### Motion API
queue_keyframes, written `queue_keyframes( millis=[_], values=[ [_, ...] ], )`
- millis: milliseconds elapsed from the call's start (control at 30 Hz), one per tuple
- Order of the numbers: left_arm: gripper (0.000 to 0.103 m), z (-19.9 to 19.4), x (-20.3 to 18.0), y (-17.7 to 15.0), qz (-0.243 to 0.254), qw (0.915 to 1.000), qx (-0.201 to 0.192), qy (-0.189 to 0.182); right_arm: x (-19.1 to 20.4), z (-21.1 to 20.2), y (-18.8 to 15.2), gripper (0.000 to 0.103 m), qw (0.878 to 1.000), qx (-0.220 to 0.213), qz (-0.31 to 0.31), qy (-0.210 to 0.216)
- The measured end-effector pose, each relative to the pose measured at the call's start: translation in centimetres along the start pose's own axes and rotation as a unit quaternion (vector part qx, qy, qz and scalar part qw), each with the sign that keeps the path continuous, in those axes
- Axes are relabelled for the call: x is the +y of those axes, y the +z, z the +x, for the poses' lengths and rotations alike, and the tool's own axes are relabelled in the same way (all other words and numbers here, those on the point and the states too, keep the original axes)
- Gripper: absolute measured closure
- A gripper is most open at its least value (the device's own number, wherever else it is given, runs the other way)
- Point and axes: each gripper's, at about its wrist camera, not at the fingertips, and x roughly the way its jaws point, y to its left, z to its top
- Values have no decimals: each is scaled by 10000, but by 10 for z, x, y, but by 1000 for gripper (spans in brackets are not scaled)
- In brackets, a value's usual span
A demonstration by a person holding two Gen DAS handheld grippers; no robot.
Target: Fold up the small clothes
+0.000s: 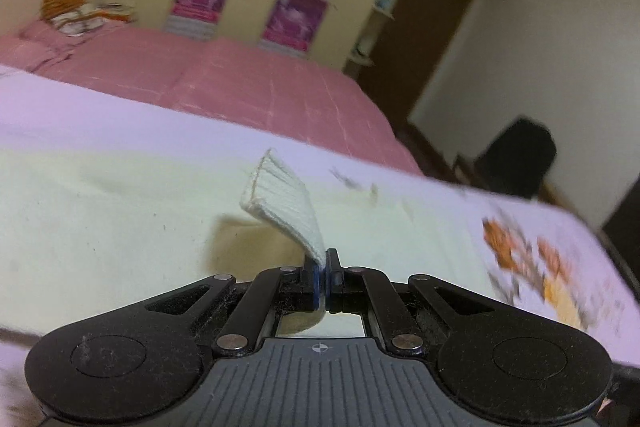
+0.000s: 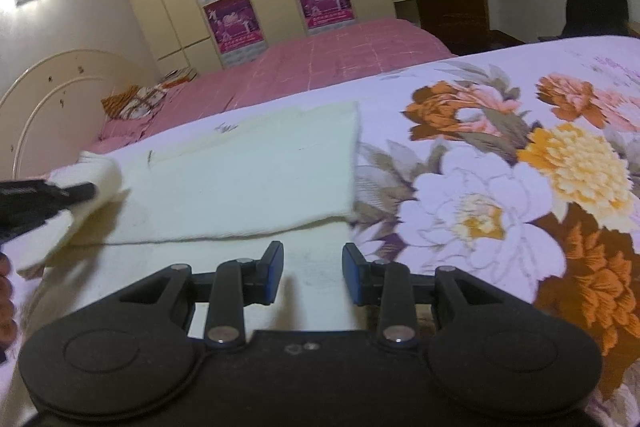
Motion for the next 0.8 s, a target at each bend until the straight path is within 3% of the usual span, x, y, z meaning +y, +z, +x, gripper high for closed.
queue_keyframes(
  millis=[200,367,400,433,467,533,633,800],
  values=[
    [101,17,-44,-9,377,9990,246,49,-22,-6,0,70,9997,-23,249,-7],
    [100,25,-43,-23,581,9975,412,17,-36,-9,0,70,9992,9,394,-10],
    [96,26,-46,-25,608,9972,439,-36,-38,-9,0,70,9991,14,431,8],
    [64,26,-46,-27,626,9970,432,-148,-41,-10,1,69,9988,17,491,47],
    [41,20,-48,-29,602,9968,354,-390,-42,-10,1,69,9984,11,553,91],
    [41,-3,-52,-30,693,9969,45,-374,-43,-10,4,69,9977,-11,658,179],
    [41,-49,-34,-35,711,9969,-322,31,-36,-5,10,68,9955,-48,832,460],
    [41,-123,51,-54,280,9894,-532,1320,-7,26,26,68,9881,94,1064,1104]
  ],
)
